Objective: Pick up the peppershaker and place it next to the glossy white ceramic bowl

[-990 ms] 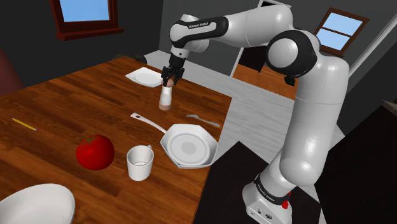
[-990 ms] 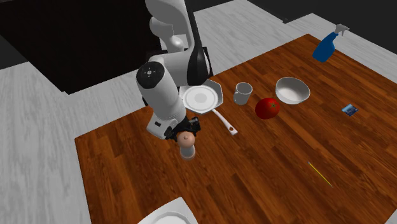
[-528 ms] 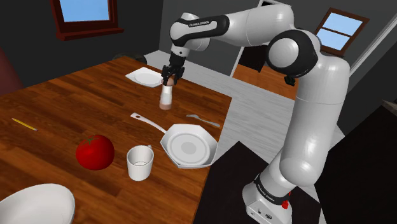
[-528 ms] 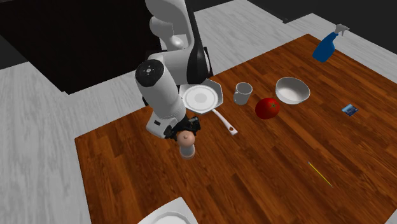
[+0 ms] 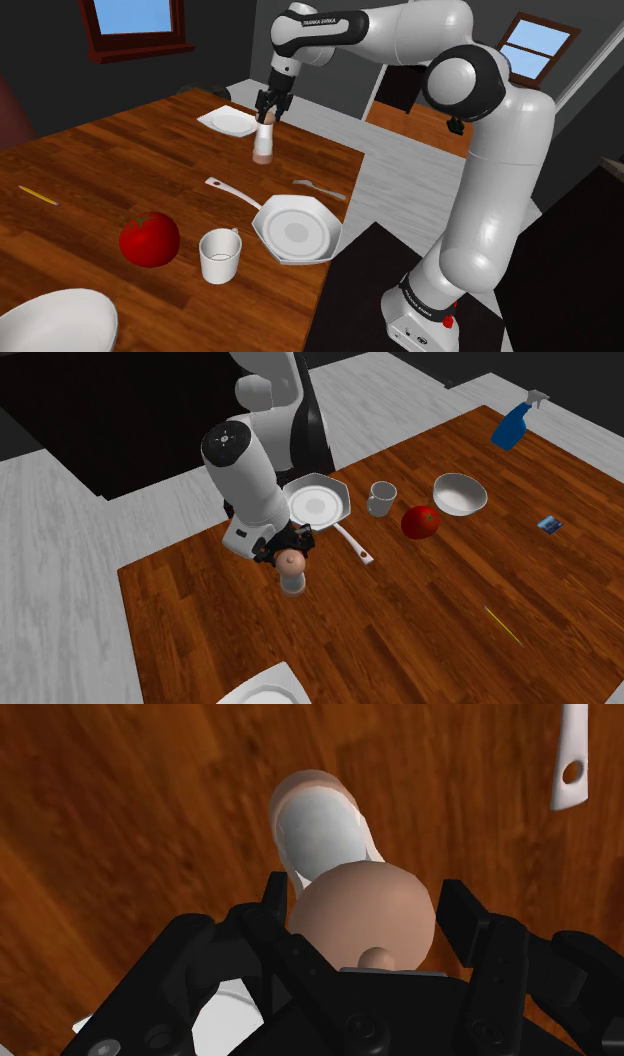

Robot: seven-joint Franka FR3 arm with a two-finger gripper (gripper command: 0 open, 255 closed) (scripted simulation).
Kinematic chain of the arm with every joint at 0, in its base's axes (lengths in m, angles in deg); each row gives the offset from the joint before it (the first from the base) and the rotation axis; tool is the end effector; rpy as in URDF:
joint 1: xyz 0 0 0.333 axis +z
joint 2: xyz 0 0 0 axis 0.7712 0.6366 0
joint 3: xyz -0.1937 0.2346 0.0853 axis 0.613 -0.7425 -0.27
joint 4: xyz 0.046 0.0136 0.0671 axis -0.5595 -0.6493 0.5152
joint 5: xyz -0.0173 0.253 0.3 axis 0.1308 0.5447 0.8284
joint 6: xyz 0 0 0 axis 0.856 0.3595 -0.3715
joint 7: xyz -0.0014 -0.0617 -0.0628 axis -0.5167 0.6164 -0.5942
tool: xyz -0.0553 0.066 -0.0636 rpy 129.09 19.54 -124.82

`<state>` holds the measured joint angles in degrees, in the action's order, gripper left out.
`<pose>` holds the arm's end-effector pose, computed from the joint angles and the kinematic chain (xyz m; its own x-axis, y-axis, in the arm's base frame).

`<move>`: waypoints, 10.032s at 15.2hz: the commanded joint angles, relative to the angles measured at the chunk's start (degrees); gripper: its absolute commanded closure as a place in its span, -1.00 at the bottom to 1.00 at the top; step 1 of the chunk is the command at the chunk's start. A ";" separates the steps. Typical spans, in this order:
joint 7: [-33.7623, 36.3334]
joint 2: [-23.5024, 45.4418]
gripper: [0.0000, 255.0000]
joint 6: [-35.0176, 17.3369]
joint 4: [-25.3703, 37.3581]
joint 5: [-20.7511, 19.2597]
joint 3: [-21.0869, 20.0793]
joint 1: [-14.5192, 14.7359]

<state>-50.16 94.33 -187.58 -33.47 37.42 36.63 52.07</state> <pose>0.6636 -0.0107 0.4413 0.9948 0.0948 0.0369 0.0997 -0.9808 -0.1674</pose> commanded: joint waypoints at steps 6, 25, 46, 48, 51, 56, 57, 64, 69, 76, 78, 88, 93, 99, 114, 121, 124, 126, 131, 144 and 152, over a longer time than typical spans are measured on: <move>1.02 -0.75 1.00 5.01 4.34 -0.38 0.06 -0.02; 3.43 1.10 1.00 20.35 21.72 -0.64 0.15 -0.70; 10.51 -6.01 1.00 27.44 22.84 -1.54 -1.29 3.74; 12.45 -9.74 1.00 25.53 17.57 -1.98 -2.08 5.32; 15.60 -14.52 1.00 23.27 11.08 -2.47 -3.50 7.46; 21.27 -20.90 1.00 20.52 2.92 -2.85 -6.33 10.69; 22.45 -21.97 1.00 20.08 1.60 -2.87 -6.96 11.31; 31.06 -27.81 1.00 17.64 -5.27 -2.62 -11.83 15.35; 37.55 -30.23 1.00 16.37 -7.90 -2.26 -15.72 18.14; 47.15 -31.09 1.00 14.94 -8.67 -2.09 -21.70 21.94; 50.03 -30.77 1.00 14.59 -8.28 -2.24 -23.49 23.04; 62.32 -27.02 1.00 11.98 -5.81 -4.35 -31.22 27.65; 61.69 -28.00 1.00 8.04 -10.67 -3.81 -31.16 27.70; 61.09 -28.65 1.00 3.39 -15.94 -3.34 -31.22 27.83; 60.26 -28.04 1.00 -8.10 -26.89 -2.96 -31.83 28.18; 60.22 -26.69 1.00 -13.49 -31.04 -3.22 -32.27 28.32; 60.28 -25.90 1.00 -15.82 -32.64 -3.45 -32.46 28.37; 60.36 -25.30 1.00 -17.37 -33.64 -3.65 -32.59 28.40; 60.66 -23.57 1.00 -21.27 -35.95 -4.31 -32.89 28.47; 60.90 -22.51 -1.00 -23.37 -37.07 -4.78 -33.03 28.51; 59.23 -27.28 -1.00 -16.11 -34.27 -2.55 -32.11 28.21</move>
<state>9.53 68.20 -205.24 -68.13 34.31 4.27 80.35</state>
